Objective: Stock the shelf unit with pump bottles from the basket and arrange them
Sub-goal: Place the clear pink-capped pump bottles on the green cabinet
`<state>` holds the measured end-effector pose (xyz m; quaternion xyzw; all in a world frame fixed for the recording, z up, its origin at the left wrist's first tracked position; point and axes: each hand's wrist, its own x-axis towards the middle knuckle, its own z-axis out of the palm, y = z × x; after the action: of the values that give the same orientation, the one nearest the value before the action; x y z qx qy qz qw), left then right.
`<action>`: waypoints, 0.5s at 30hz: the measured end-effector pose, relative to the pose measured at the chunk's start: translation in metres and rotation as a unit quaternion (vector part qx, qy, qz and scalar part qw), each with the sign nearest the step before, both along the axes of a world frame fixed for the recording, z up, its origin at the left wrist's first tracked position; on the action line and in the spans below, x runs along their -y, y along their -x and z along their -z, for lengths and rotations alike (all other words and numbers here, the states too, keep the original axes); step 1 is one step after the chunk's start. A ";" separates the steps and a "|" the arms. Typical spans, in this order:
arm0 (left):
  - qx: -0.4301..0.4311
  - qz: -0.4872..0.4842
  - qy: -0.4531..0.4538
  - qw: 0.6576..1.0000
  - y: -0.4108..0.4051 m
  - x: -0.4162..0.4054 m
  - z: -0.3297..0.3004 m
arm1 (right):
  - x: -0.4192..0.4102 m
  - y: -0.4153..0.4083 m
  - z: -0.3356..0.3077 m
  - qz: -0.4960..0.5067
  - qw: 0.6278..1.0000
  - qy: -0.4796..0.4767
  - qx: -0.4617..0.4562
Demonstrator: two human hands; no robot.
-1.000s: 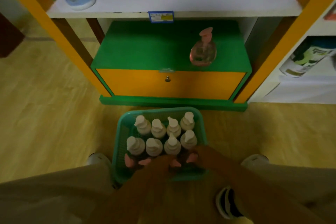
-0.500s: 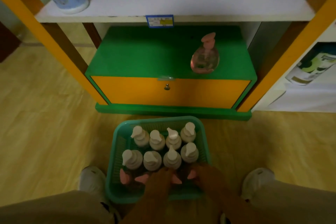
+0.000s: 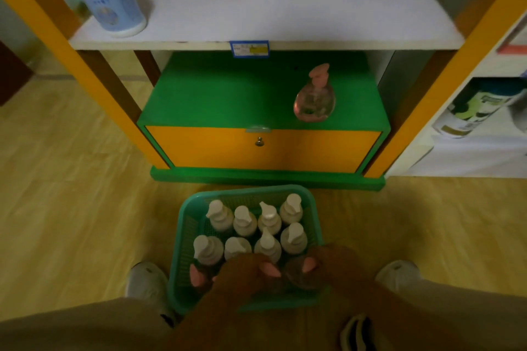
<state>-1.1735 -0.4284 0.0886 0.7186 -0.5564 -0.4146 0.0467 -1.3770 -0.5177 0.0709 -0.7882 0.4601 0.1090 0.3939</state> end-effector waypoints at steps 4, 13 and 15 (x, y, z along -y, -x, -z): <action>-0.030 0.003 0.090 0.996 -0.015 0.009 -0.040 | 0.024 0.011 -0.062 0.009 0.997 -0.025 0.077; -0.298 -0.111 0.265 0.910 -0.032 0.062 -0.174 | 0.069 0.008 -0.183 0.142 0.931 0.059 0.331; -0.319 -0.134 0.283 0.894 -0.031 0.076 -0.191 | 0.077 0.000 -0.202 0.176 0.907 0.054 0.379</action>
<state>-1.1429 -0.5043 0.2793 0.5716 -0.5037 -0.4367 0.4785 -1.3771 -0.5944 0.2733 -0.6963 0.4123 -0.2943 0.5085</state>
